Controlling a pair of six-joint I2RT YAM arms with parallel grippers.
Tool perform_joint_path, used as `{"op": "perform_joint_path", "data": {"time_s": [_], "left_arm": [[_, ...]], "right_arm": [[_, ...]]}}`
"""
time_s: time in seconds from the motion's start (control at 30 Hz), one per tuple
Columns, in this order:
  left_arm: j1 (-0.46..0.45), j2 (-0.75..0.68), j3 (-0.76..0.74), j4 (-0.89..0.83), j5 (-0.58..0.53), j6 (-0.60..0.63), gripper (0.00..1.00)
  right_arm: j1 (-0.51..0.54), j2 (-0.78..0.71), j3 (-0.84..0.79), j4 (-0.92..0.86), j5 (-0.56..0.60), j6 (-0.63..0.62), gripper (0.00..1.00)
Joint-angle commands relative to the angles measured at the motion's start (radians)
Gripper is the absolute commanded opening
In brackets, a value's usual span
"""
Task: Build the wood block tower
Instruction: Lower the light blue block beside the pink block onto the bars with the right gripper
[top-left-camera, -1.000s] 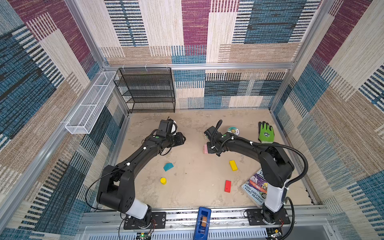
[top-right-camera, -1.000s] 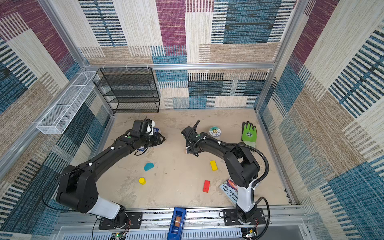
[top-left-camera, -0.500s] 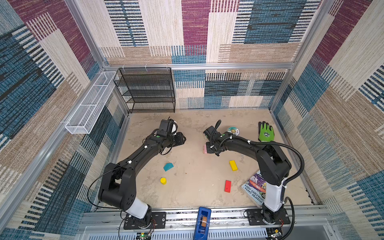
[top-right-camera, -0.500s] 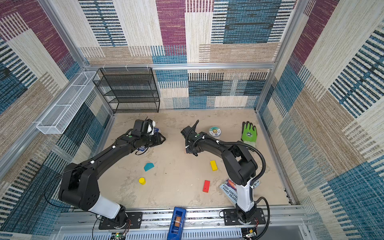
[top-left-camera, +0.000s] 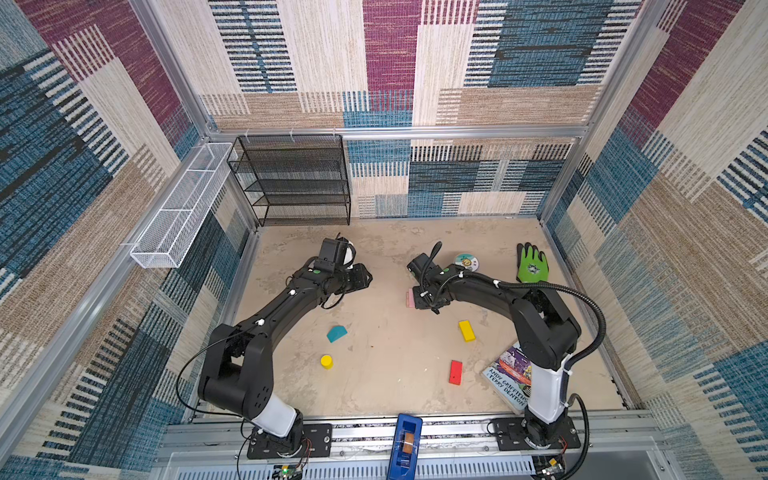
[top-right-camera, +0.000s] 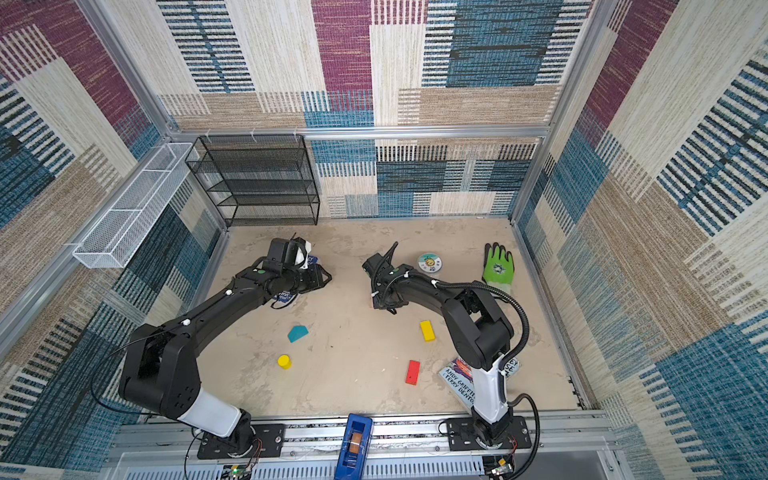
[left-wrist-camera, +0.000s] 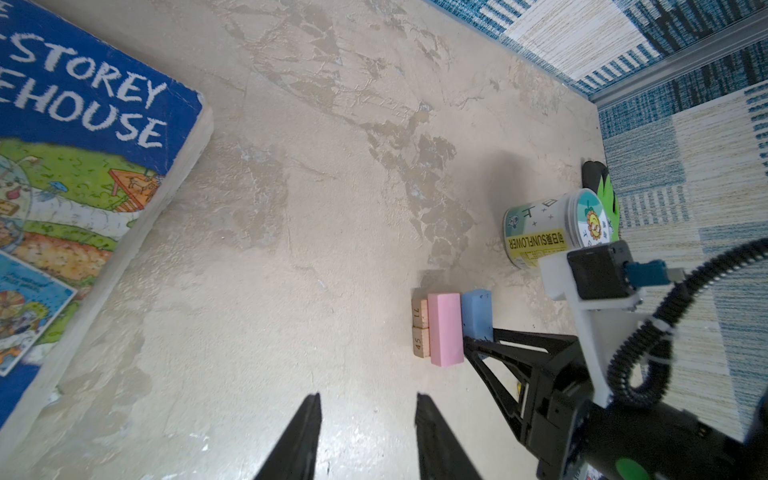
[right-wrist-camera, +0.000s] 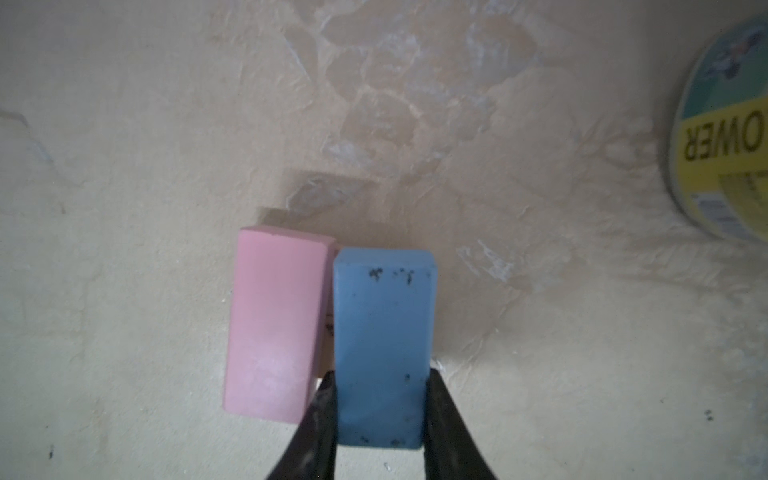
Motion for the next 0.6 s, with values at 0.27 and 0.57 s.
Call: {"op": "perform_joint_path", "data": {"time_s": [0.27, 0.57], "left_arm": [[0.001, 0.013, 0.015, -0.014, 0.017, 0.02, 0.42], [0.001, 0.023, 0.02, -0.015, 0.023, 0.019, 0.42]], "right_arm": [[0.002, -0.001, 0.003, -0.001, 0.006, 0.013, 0.17], [0.002, 0.011, 0.024, -0.004, 0.012, 0.018, 0.29]]}}
